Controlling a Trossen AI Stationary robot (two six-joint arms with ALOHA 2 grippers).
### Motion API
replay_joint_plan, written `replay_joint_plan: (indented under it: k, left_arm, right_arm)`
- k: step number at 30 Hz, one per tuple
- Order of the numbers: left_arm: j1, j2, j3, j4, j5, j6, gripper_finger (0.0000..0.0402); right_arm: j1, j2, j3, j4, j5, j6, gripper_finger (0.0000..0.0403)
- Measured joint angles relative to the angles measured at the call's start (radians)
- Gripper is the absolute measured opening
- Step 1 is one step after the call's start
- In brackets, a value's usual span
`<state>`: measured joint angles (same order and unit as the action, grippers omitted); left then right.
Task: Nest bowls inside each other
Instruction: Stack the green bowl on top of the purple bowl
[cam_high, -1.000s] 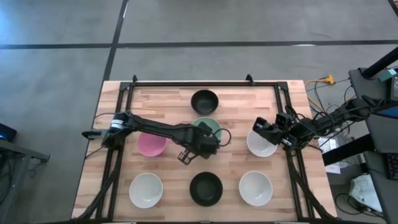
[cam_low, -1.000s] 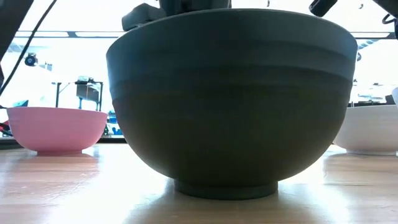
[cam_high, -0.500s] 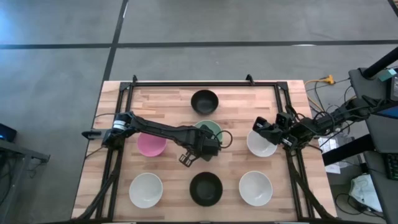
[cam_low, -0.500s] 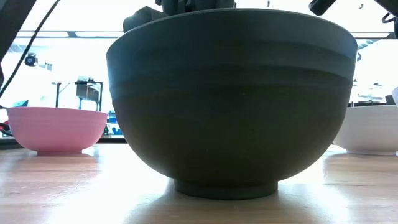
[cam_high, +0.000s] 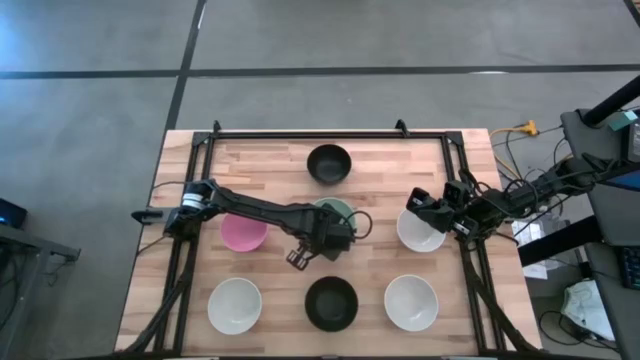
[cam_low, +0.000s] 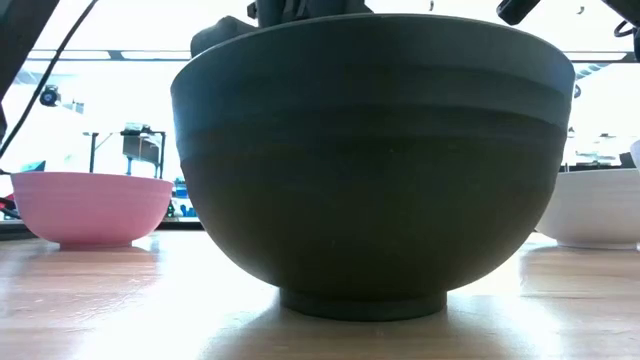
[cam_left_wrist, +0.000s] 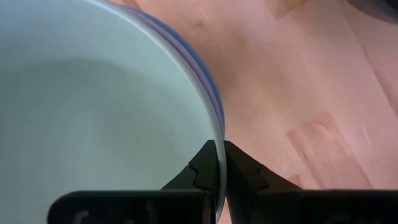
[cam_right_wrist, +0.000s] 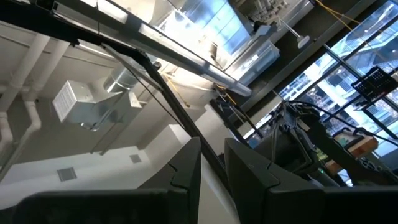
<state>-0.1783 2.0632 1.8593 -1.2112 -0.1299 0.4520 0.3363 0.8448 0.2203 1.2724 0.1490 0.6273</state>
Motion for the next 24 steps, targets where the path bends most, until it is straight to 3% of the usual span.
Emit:
replay_joint_plan:
  k: [9,15,20,24]
  left_arm:
    - [0.002,-0.003,0.008,0.0,-0.001,-0.054,0.0087]
    - [0.001,-0.075,0.017,0.0,-0.005,-0.08,0.0138]
    - [0.003,-0.117,0.014,0.005,-0.012,-0.155,0.0136]
    - [0.003,-0.114,-0.004,0.008,-0.026,-0.159,0.0091]
  right_arm:
    - [0.0,0.0,0.0,0.0,0.0,0.0,0.0068]
    - [0.0,0.0,0.0,-0.001,0.0,0.0,0.0068]
    - [0.0,0.0,0.0,-0.005,0.0,0.0,0.0068]
    - [0.0,0.0,0.0,-0.009,0.0,0.0,0.0068]
